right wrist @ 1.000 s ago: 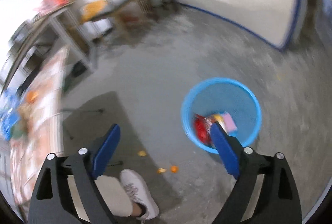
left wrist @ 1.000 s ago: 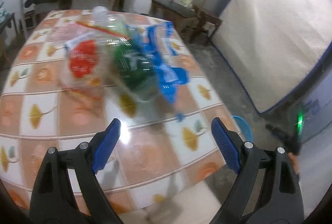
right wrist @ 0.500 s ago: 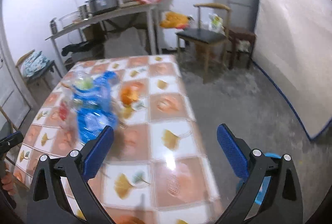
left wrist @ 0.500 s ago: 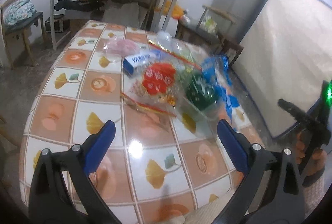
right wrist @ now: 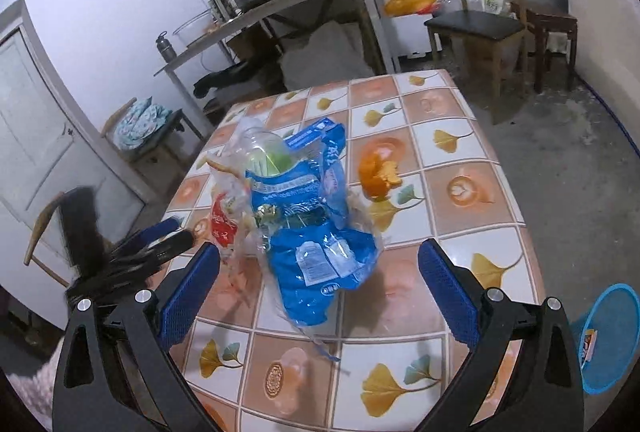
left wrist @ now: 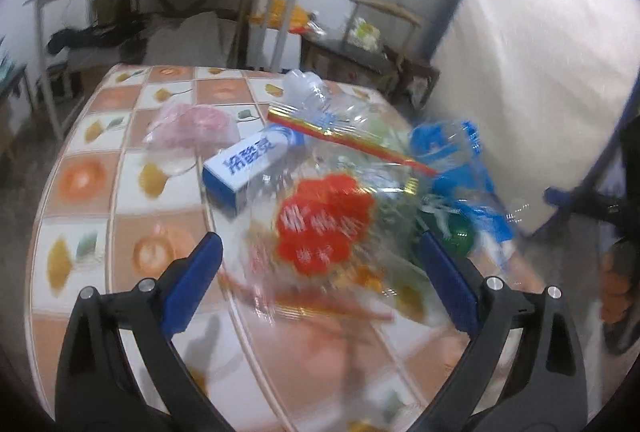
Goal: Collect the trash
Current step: 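Grasp the clear plastic snack bag with the left tool while the right tool approaches the blue bag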
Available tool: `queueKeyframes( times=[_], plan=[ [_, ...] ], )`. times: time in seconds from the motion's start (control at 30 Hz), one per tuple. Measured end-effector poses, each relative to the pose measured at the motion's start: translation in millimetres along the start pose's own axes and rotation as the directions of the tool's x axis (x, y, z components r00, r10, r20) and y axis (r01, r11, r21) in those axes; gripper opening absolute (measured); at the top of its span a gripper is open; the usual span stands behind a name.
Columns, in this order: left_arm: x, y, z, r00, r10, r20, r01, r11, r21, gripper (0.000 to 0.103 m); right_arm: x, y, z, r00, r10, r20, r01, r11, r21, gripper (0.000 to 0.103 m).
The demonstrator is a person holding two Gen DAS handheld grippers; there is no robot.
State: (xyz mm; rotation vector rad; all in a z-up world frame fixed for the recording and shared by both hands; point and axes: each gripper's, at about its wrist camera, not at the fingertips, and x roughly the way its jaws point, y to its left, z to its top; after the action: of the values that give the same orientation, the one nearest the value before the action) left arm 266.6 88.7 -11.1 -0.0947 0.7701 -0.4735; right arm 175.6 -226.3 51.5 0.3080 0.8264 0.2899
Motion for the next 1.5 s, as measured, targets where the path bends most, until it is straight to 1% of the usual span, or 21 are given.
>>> queueKeyframes(
  times=[0.1, 0.17, 0.27, 0.4, 0.5, 0.67, 0.7, 0.73, 0.8, 0.83, 0.87, 0.93, 0.97, 1.0, 1.2, 1.23, 1.27, 1.33, 1.5],
  plan=[
    [21.3, 4.6, 11.7, 0.999, -0.039, -0.031, 0.04, 0.999, 0.034, 0.095, 8.5, -1.0, 1.8, 1.0, 0.012, -0.023, -0.012, 1.0, -0.004, 0.096],
    [33.7, 5.4, 16.7, 0.995, -0.08, -0.066, 0.084, 0.994, 0.072, 0.095, 13.4, -2.8, 2.8, 0.999, 0.015, -0.033, -0.016, 1.0, -0.007, 0.096],
    [50.0, 3.8, 17.5, 0.991, -0.067, -0.115, 0.083, 0.987, 0.136, 0.095, 20.5, -4.5, 6.2, 0.999, 0.024, -0.047, -0.024, 1.0, -0.002, 0.096],
    [63.6, 1.0, 14.0, 0.986, -0.048, -0.158, 0.079, 0.977, 0.196, 0.094, 30.3, -8.2, 8.3, 0.997, 0.038, -0.065, -0.037, 0.999, 0.012, 0.096],
    [66.1, -1.8, 11.7, 0.984, -0.062, -0.167, 0.097, 0.973, 0.21, 0.094, 36.5, -10.6, 9.1, 0.996, 0.044, -0.076, -0.042, 0.999, 0.025, 0.096],
    [63.7, -4.3, 5.1, 0.982, -0.058, -0.182, 0.096, 0.975, 0.203, 0.094, 42.5, -13.4, 11.0, 0.995, 0.046, -0.086, -0.044, 0.998, 0.034, 0.096],
    [61.8, -4.4, 2.9, 0.981, -0.06, -0.186, 0.097, 0.976, 0.195, 0.091, 42.8, -13.9, 11.3, 0.995, 0.045, -0.086, -0.042, 0.999, 0.034, 0.096],
    [60.6, -4.6, 1.4, 0.979, -0.065, -0.191, 0.102, 0.977, 0.188, 0.081, 42.7, -14.7, 11.2, 0.995, 0.045, -0.086, -0.042, 0.999, 0.035, 0.096],
    [58.1, -4.7, -2.2, 0.976, -0.066, -0.208, 0.103, 0.979, 0.174, 0.07, 41.6, -16.3, 11.0, 0.995, 0.045, -0.084, -0.042, 0.998, 0.038, 0.096],
    [56.5, -4.4, -4.0, 0.976, -0.057, -0.211, 0.093, 0.982, 0.165, 0.065, 41.2, -17.6, 11.2, 0.996, 0.044, -0.083, -0.041, 0.998, 0.04, 0.096],
    [54.4, -4.3, -5.7, 0.975, -0.052, -0.214, 0.087, 0.984, 0.156, 0.061, 40.2, -18.6, 10.7, 0.996, 0.046, -0.082, -0.042, 0.998, 0.042, 0.096],
    [49.5, -4.9, -8.5, 0.974, -0.055, -0.219, 0.087, 0.986, 0.14, 0.051, 38.8, -20.4, 9.8, 0.996, 0.047, -0.082, -0.044, 0.998, 0.046, 0.096],
    [45.8, -6.5, -10.9, 0.974, -0.054, -0.218, 0.085, 0.987, 0.135, 0.049, 39.2, -21.4, 9.6, 0.995, 0.047, -0.083, -0.044, 0.998, 0.047, 0.096],
    [43.3, -7.1, -11.7, 0.974, -0.052, -0.219, 0.083, 0.988, 0.132, 0.043, 38.8, -22.0, 9.2, 0.995, 0.049, -0.084, -0.045, 0.998, 0.048, 0.096],
    [19.1, -7.7, -23.9, 0.976, -0.063, -0.206, 0.08, 0.994, 0.074, 0.026, 38.5, -27.0, 8.4, 0.994, 0.074, -0.084, -0.068, 0.995, 0.067, 0.096],
    [15.7, -6.8, -27.3, 0.977, -0.063, -0.204, 0.076, 0.995, 0.059, 0.022, 40.4, -29.4, 9.3, 0.993, 0.082, -0.085, -0.076, 0.994, 0.076, 0.096],
    [12.9, -6.1, -28.9, 0.977, -0.066, -0.202, 0.076, 0.996, 0.041, 0.021, 42.6, -31.4, 10.3, 0.992, 0.09, -0.089, -0.083, 0.993, 0.083, 0.096],
    [3.5, -2.3, -35.5, 0.977, -0.082, -0.195, 0.08, 0.997, -0.015, 0.015, 47.7, -35.7, 13.4, 0.99, 0.103, -0.098, -0.094, 0.991, 0.094, 0.096],
    [-22.9, 10.8, -56.3, 0.979, -0.103, -0.173, 0.076, 0.985, -0.157, 0.013, 64.8, -46.4, 30.7, 0.987, 0.111, -0.112, -0.099, 0.99, 0.104, 0.094]
  ],
)
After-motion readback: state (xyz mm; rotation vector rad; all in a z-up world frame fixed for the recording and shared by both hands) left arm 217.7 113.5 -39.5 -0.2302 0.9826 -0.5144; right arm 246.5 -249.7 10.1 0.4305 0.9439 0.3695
